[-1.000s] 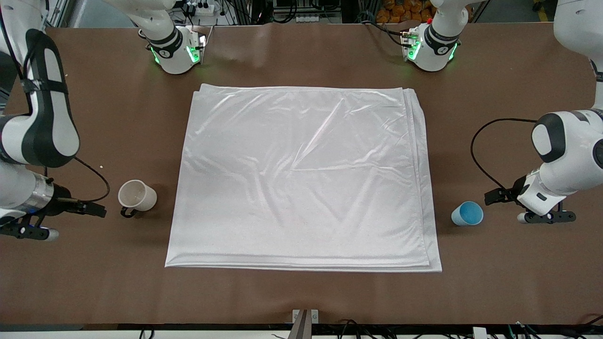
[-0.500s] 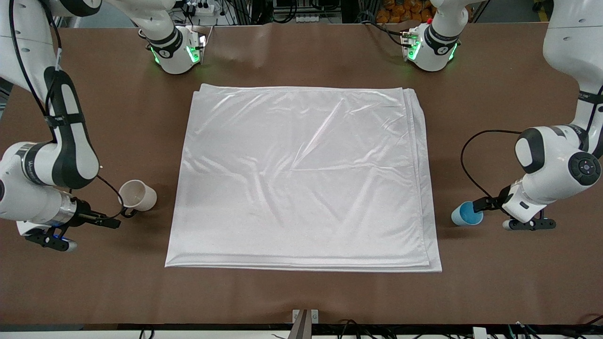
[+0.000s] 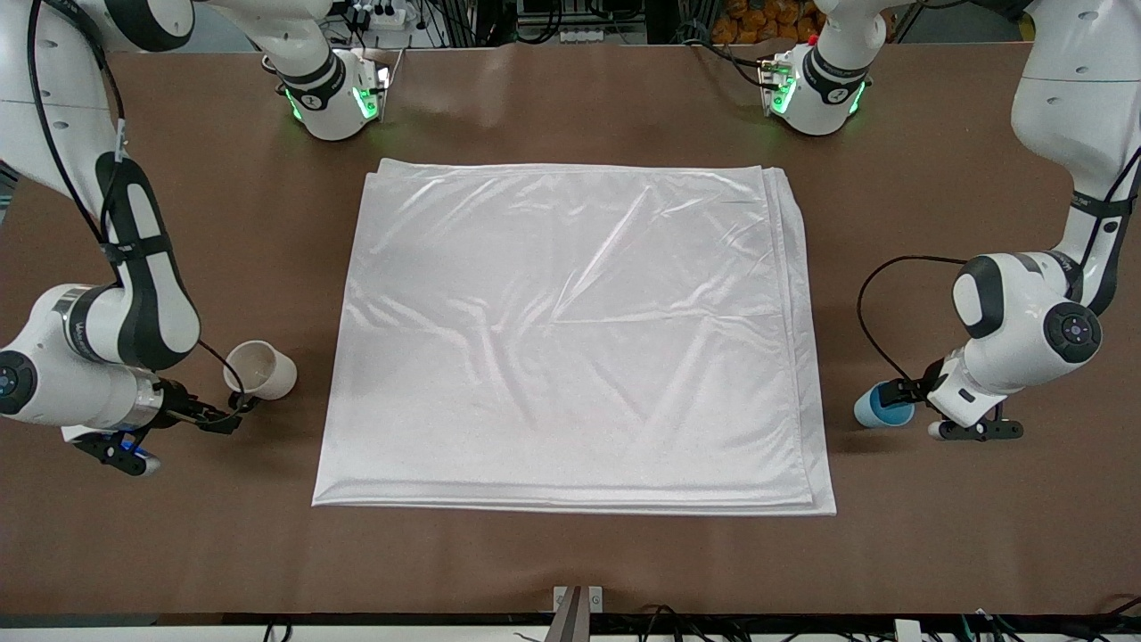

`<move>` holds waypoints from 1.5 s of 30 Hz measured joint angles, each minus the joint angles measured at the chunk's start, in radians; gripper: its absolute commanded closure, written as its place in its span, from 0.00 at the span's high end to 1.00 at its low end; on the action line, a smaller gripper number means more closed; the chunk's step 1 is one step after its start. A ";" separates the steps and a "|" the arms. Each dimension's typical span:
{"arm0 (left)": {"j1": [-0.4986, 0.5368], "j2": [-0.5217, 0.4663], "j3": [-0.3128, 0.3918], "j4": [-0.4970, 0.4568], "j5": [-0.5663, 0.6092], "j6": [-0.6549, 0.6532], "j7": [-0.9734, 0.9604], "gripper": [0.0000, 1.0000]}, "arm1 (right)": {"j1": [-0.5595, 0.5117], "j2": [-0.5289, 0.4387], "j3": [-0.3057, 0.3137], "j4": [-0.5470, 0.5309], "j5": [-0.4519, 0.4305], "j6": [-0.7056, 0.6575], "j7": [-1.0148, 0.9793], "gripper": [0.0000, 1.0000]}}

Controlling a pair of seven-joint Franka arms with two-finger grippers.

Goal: Place blue cup into white mug on cloth

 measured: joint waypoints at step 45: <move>-0.045 0.015 -0.010 0.042 0.000 0.034 0.003 0.00 | 0.080 0.045 0.025 0.083 0.002 -0.068 0.074 0.00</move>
